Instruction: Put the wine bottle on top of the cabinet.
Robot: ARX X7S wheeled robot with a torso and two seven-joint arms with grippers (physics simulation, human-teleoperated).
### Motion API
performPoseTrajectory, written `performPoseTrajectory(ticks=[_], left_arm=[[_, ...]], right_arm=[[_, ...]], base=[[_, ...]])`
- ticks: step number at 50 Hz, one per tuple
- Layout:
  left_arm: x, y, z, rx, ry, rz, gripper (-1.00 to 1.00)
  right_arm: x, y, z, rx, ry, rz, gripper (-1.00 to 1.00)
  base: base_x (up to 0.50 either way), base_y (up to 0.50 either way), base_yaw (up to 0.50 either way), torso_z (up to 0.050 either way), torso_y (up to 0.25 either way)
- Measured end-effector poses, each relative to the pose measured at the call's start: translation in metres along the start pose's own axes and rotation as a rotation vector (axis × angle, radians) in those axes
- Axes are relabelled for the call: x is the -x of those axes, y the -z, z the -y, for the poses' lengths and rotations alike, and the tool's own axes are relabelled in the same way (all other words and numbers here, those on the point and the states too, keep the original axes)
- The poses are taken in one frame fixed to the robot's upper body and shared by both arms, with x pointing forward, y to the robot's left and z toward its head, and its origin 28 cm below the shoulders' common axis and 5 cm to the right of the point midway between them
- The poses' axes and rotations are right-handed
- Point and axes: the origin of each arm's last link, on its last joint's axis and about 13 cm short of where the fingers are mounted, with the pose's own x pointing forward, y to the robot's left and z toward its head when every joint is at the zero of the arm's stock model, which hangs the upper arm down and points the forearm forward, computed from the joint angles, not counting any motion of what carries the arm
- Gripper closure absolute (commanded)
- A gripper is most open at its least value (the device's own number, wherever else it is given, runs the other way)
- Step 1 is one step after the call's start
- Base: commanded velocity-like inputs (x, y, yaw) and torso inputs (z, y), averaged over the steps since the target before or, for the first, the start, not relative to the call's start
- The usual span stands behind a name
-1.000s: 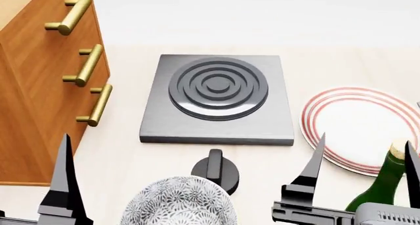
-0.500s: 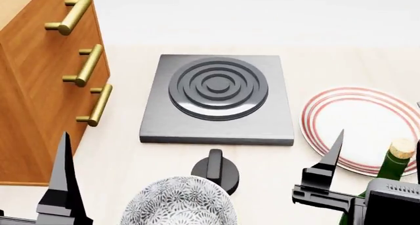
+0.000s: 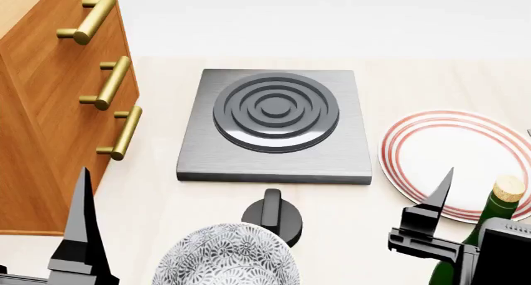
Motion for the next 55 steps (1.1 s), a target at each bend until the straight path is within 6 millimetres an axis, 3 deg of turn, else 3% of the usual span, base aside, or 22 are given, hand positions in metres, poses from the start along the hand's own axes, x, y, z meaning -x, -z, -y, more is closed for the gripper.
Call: performPoseTrajectory(ticks=[13, 14, 39, 55], left_arm=[[0.000, 0.001, 0.000, 0.000, 0.000, -0.001, -1.00], [0.000, 0.001, 0.000, 0.000, 0.000, -0.001, -1.00], [0.000, 0.001, 0.001, 0.000, 0.002, -0.004, -1.00], [0.000, 0.004, 0.001, 0.008, 0.011, -0.011, -1.00]], right_arm=[[-0.001, 0.003, 0.001, -0.006, 0.010, -0.006, -1.00], [-0.001, 0.003, 0.001, -0.007, 0.010, -0.006, 1.00], [-0.002, -0.002, 0.000, -0.019, -0.001, -0.004, 1.00], [-0.016, -0.052, -0.007, -0.004, -0.080, 0.080, 1.00]], base=[[0.00, 0.00, 0.00, 0.000, 0.000], [0.00, 0.00, 0.00, 0.000, 0.000], [0.00, 0.00, 0.00, 0.000, 0.000], [0.00, 0.00, 0.00, 0.000, 0.001]])
